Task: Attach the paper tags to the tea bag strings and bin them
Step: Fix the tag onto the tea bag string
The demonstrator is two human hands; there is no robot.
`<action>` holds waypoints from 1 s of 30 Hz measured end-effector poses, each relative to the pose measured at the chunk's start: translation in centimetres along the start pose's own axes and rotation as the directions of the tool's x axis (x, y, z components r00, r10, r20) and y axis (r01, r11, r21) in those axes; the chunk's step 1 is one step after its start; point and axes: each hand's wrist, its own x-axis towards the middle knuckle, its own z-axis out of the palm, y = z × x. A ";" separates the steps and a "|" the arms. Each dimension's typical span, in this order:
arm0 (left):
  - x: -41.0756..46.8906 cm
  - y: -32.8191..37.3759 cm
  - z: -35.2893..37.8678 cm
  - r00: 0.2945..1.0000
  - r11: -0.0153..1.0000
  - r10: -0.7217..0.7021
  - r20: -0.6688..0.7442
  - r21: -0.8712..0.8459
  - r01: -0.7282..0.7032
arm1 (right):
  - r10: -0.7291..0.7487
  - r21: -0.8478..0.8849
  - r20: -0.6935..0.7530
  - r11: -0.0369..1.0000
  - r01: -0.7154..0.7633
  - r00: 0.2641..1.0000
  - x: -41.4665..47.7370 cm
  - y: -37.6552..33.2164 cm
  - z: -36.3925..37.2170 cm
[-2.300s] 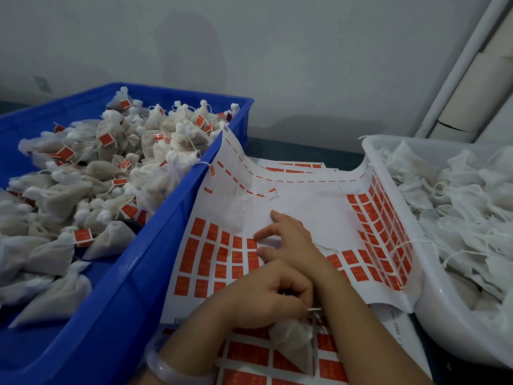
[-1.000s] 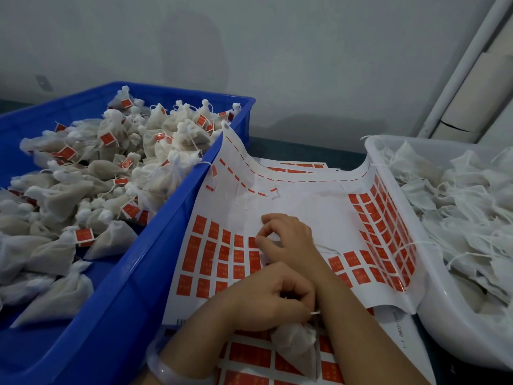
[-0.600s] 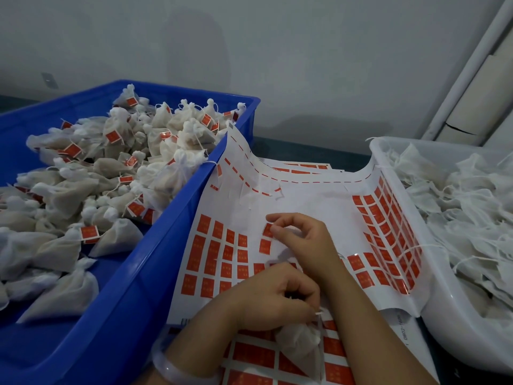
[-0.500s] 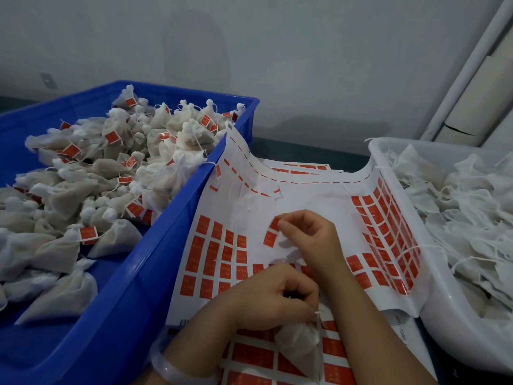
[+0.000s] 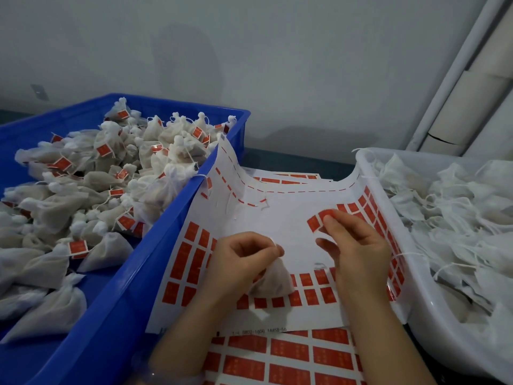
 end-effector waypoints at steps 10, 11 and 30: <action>0.0 -0.1 0.2 0.988 0.989 0.127 -0.082 0.086 -0.120 | 0.308 0.208 0.112 0.922 -0.325 0.945 -1.8 0.4 0.1; -0.1 -0.1 0.2 0.985 0.985 0.152 -0.082 0.093 -0.145 | 0.314 0.213 0.135 0.917 -0.337 0.940 -1.9 0.4 0.3; 0.0 -0.2 0.2 0.996 0.996 -0.084 -0.028 0.027 0.085 | 0.457 0.384 0.102 0.801 -0.459 0.883 -2.0 0.1 0.5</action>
